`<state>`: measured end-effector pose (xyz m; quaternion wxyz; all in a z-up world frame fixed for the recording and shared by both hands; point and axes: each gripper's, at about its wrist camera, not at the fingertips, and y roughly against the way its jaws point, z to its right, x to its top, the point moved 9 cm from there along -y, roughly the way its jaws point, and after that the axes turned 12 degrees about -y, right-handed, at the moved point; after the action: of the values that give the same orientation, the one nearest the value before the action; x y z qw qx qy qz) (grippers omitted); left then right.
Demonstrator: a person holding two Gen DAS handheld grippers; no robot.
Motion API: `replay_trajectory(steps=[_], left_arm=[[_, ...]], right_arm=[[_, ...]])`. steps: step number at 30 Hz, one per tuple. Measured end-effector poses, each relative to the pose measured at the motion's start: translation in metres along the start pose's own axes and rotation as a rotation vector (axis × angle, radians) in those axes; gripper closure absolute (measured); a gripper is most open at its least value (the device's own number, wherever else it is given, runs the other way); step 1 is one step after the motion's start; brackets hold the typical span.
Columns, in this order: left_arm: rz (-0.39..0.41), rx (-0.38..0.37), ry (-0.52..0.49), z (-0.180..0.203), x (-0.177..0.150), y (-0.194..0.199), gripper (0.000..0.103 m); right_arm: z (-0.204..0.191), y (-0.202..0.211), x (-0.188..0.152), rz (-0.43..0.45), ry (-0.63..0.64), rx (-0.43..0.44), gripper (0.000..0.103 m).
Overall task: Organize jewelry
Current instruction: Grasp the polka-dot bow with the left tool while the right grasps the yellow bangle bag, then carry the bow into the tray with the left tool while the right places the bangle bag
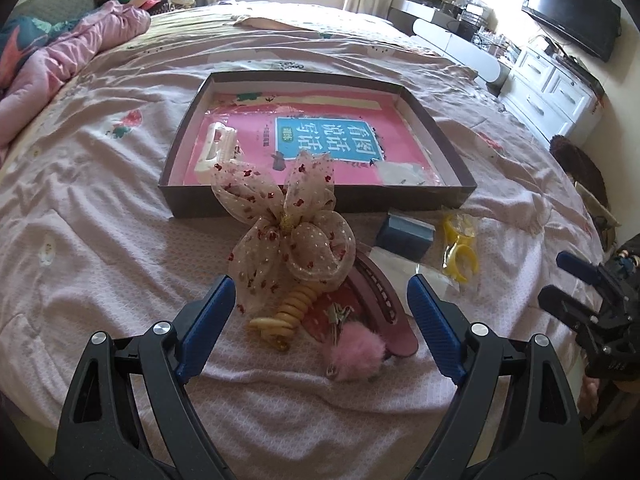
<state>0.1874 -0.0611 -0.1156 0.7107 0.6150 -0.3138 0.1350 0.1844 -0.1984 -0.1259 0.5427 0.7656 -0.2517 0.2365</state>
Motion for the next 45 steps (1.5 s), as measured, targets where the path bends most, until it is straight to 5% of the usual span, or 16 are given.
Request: replay_trajectory(steps=[13, 16, 25, 28, 45], left_arm=[[-0.035, 0.015, 0.092, -0.028, 0.012, -0.032, 0.024], [-0.042, -0.003, 0.113, -0.031, 0.013, -0.038, 0.025], [-0.048, -0.049, 0.147, -0.037, 0.010, -0.045, 0.074], [-0.034, -0.062, 0.150, -0.038, 0.009, -0.042, 0.082], [0.042, -0.052, 0.111, -0.039, 0.009, -0.010, 0.088]], right_arm=[[-0.004, -0.051, 0.005, -0.056, -0.027, -0.029, 0.009], [-0.005, -0.063, 0.007, -0.068, -0.031, -0.047, 0.020], [-0.023, -0.095, 0.009, -0.115, -0.032, -0.052, 0.036], [-0.025, -0.096, 0.011, -0.094, -0.041, -0.039, 0.054], [0.009, -0.055, 0.013, -0.036, -0.059, -0.026, 0.066]])
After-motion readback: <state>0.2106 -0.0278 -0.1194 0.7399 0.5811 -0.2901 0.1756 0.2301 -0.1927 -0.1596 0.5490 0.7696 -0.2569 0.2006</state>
